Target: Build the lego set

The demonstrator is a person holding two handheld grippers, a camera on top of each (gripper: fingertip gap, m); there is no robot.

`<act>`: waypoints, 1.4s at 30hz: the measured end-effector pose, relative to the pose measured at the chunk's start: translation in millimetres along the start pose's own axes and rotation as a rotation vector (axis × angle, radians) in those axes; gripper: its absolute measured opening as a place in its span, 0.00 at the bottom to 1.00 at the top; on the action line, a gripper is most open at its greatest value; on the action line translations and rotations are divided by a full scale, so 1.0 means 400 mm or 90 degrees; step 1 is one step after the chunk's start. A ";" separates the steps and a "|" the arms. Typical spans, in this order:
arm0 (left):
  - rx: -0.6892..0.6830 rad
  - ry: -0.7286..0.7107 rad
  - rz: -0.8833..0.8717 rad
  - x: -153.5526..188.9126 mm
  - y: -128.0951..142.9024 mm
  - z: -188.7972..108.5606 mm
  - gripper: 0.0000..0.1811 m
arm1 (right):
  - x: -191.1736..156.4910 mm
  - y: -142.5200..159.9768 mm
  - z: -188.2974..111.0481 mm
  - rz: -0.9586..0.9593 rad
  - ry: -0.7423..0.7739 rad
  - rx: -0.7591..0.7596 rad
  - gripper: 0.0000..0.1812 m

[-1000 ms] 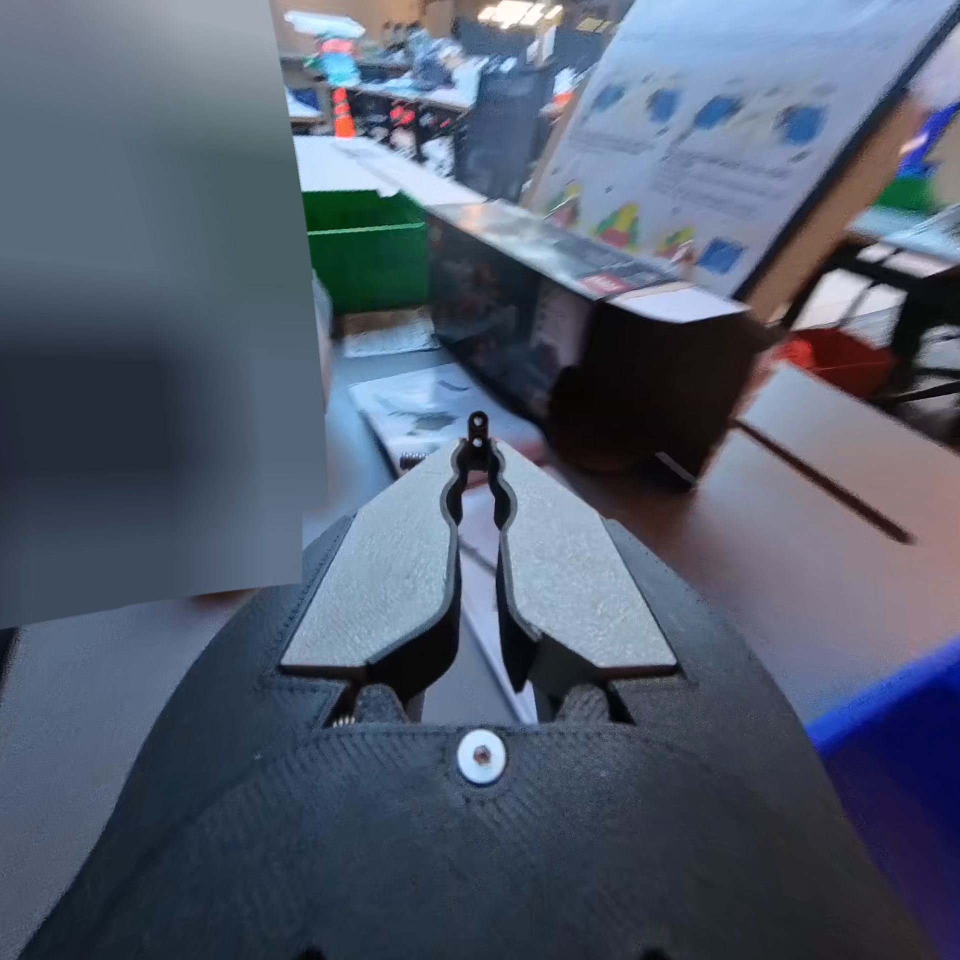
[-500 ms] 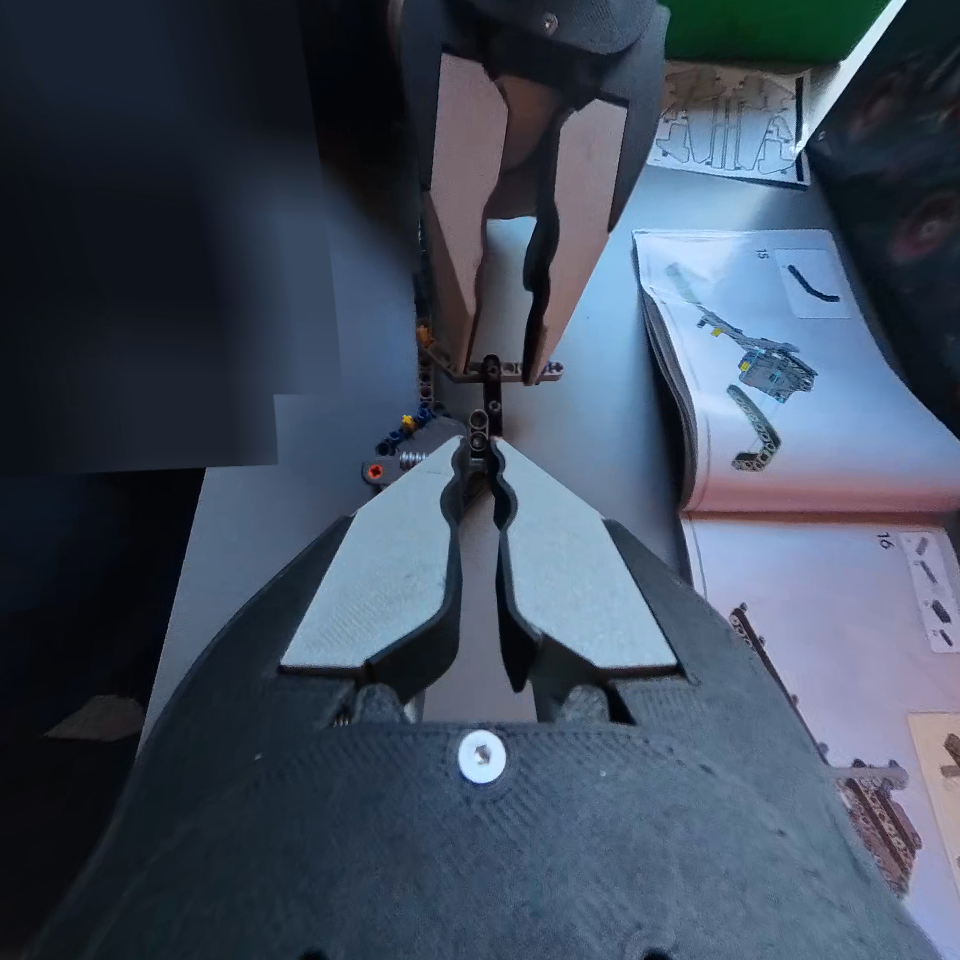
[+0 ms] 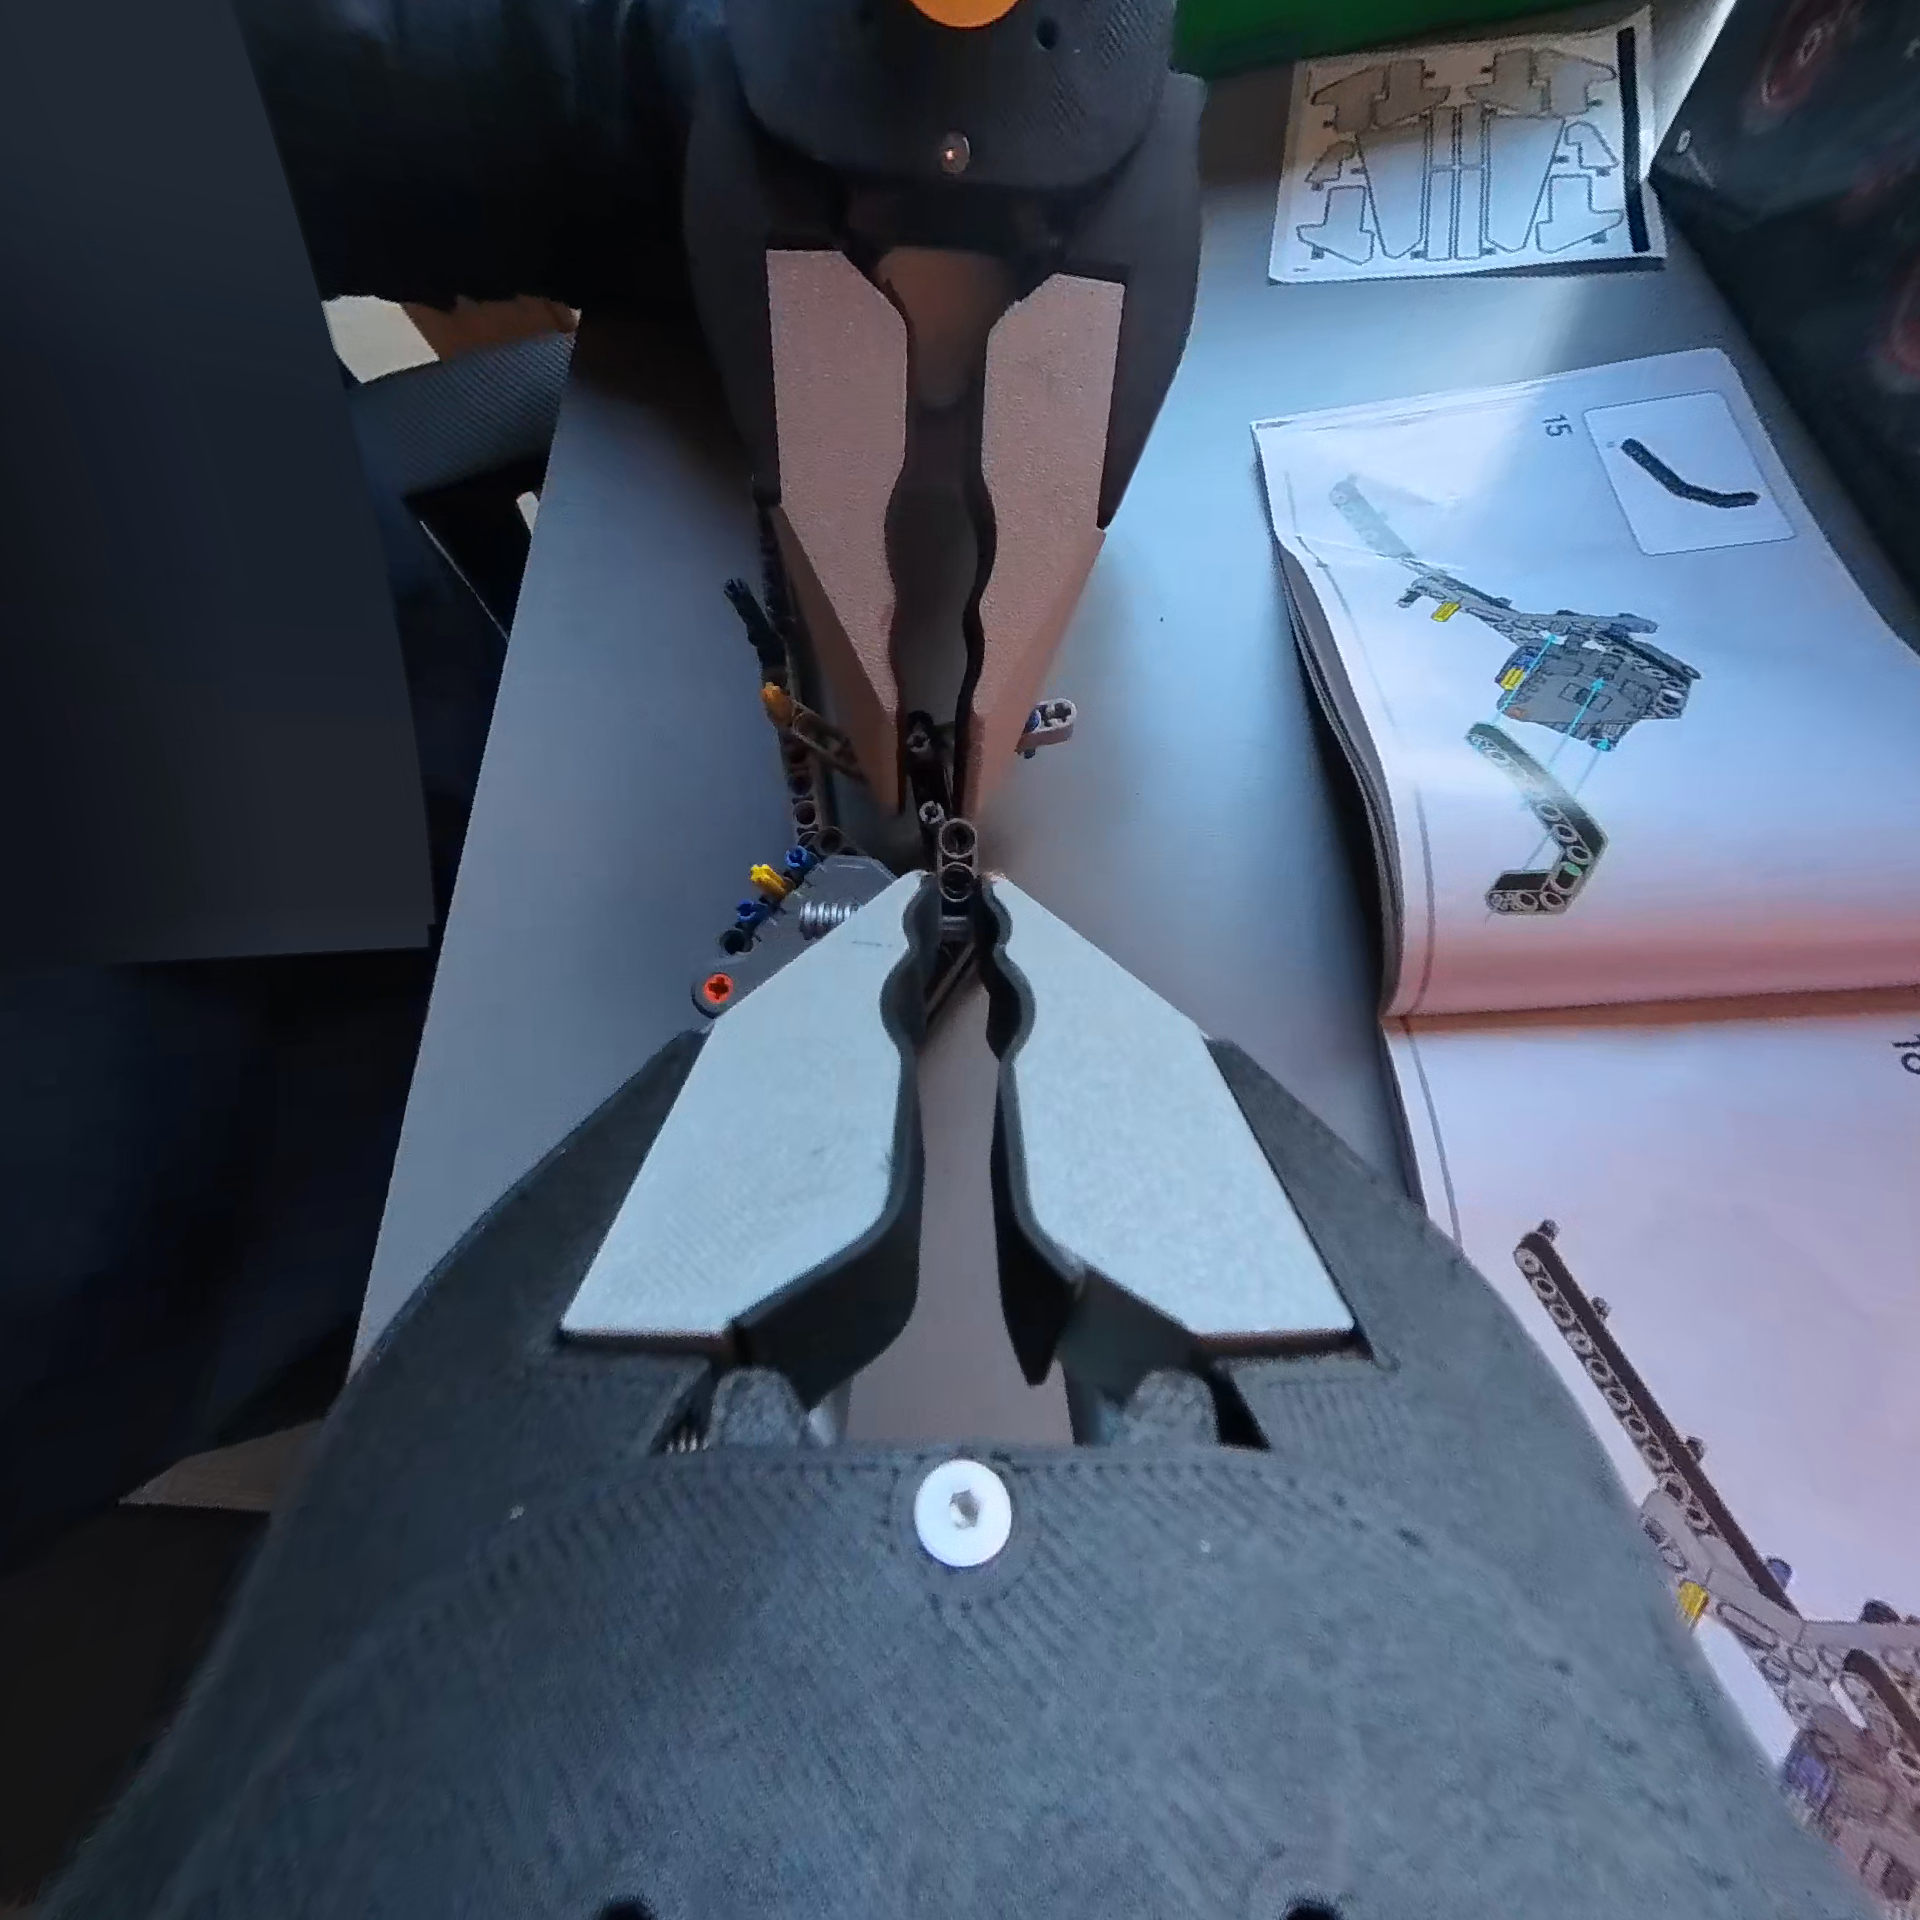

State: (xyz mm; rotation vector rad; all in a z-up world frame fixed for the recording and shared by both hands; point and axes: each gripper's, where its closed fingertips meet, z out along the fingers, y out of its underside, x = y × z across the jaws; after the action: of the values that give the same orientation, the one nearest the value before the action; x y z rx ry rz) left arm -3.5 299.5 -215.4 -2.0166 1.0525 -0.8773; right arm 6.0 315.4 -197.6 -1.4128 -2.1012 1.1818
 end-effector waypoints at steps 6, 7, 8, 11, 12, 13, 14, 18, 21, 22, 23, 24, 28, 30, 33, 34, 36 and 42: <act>0.005 0.003 0.002 -0.002 -0.001 0.001 0.04 | -0.006 0.007 0.011 -0.033 0.004 -0.032 0.02; 0.005 0.002 0.004 -0.002 -0.001 0.001 0.04 | -0.009 0.006 0.013 -0.041 0.006 -0.037 0.02; 0.005 0.000 0.006 -0.002 -0.001 0.002 0.04 | -0.009 0.008 0.016 -0.049 0.012 -0.044 0.02; 0.003 -0.004 0.012 -0.002 -0.001 0.002 0.04 | -0.008 0.004 0.018 -0.066 0.020 -0.050 0.02; 0.003 -0.005 0.013 -0.002 -0.001 0.002 0.04 | -0.006 0.006 0.018 -0.068 0.022 -0.053 0.02; 0.003 -0.005 0.014 -0.002 -0.001 0.003 0.04 | -0.004 0.007 0.017 -0.069 0.024 -0.056 0.02; 0.004 -0.006 0.014 -0.002 -0.001 0.003 0.04 | -0.003 0.009 0.017 -0.071 0.025 -0.059 0.02; 0.006 -0.005 0.015 -0.002 -0.001 0.003 0.04 | -0.004 0.010 0.017 -0.086 0.033 -0.071 0.02; 0.006 -0.004 0.016 -0.001 -0.002 0.004 0.04 | -0.008 0.009 0.014 -0.099 0.037 -0.078 0.02; 0.006 -0.004 0.016 -0.001 -0.002 0.005 0.04 | -0.009 0.008 0.013 -0.099 0.037 -0.078 0.02; 0.007 -0.004 0.016 -0.001 -0.002 0.006 0.04 | -0.007 0.007 0.012 -0.099 0.039 -0.076 0.02; 0.007 -0.004 0.016 -0.001 -0.002 0.006 0.04 | -0.006 0.008 0.012 -0.096 0.038 -0.077 0.02; 0.004 -0.008 0.019 -0.003 -0.001 0.007 0.04 | -0.004 0.015 0.015 -0.094 0.040 -0.088 0.02; 0.003 -0.008 0.020 -0.001 -0.001 0.007 0.04 | -0.006 0.016 0.015 -0.098 0.041 -0.092 0.02; 0.002 -0.010 0.024 -0.002 -0.001 0.008 0.04 | -0.006 0.015 0.015 -0.102 0.046 -0.096 0.02; 0.002 -0.011 0.024 -0.002 -0.001 0.008 0.04 | -0.006 0.016 0.015 -0.104 0.047 -0.099 0.02; 0.002 -0.014 0.026 -0.003 -0.001 0.010 0.04 | -0.007 0.017 0.015 -0.111 0.051 -0.109 0.02; -0.004 -0.016 0.016 -0.006 0.001 0.014 0.03 | -0.009 0.013 0.018 -0.135 0.069 -0.162 0.03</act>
State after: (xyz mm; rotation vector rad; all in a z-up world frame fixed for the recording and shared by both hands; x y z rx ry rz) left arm -0.2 302.6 -219.3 -2.0095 1.0652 -0.8337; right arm 5.8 309.7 -205.4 -1.2835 -2.3190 0.7623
